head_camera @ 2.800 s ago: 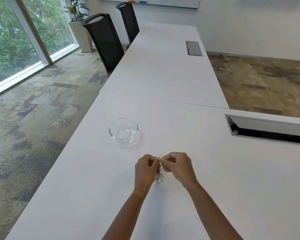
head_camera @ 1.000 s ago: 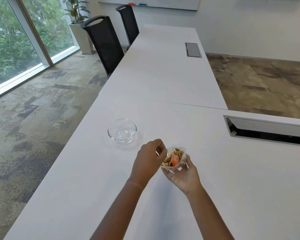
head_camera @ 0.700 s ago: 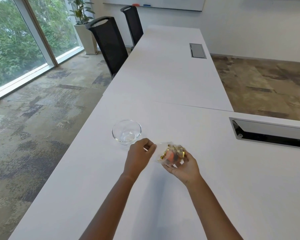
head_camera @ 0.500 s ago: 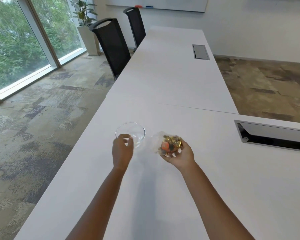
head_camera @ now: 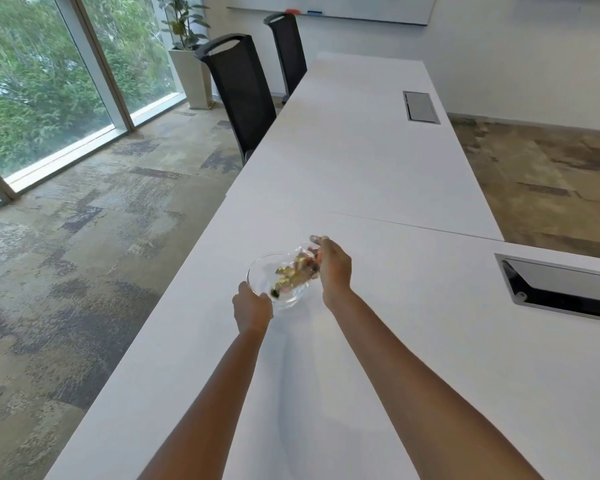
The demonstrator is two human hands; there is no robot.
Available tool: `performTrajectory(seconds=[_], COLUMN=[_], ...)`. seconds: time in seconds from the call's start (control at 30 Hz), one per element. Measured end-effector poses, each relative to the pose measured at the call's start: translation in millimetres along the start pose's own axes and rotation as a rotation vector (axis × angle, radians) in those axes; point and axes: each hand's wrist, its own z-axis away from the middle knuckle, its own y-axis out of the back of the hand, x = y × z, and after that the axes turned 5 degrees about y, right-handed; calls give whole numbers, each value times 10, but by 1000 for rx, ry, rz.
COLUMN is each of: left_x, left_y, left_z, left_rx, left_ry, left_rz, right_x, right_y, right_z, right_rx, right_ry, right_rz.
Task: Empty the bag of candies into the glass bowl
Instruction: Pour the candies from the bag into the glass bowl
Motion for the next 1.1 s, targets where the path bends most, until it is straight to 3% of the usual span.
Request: performTrajectory(seconds=[0.2, 0.57, 0.67, 0.77, 0.87, 0.97, 1.03, 1.1], left_x=[-21, -88, -114, -115, -98, -137, -207, -254], left_y=[-64, -86, -91, -63, -56, -85, -133, -205], left_z=[-71, -112, -124, -79, 73, 309, 449, 601], left_rx=[32, 41, 33, 17, 37, 159, 216, 155], left_ry=[-14, -57, -62, -60, -81, -290, -432, -463], left_rz=[40, 43, 60, 79, 43, 96, 199, 333], right_x=[59, 50, 56, 19, -44, -121, -133, -117], right_y=[-136, -114, -111, -113, -109, -18, 104, 247], right_z=[-9, 62, 73, 103, 147, 163, 203, 285], right_rx=[-118, -304, -308, -231, -58, 84, 72, 43], right_ry=[343, 742, 750, 645, 424, 45, -253, -440], right_rz=[284, 546, 538, 416, 162, -175, -351, -456])
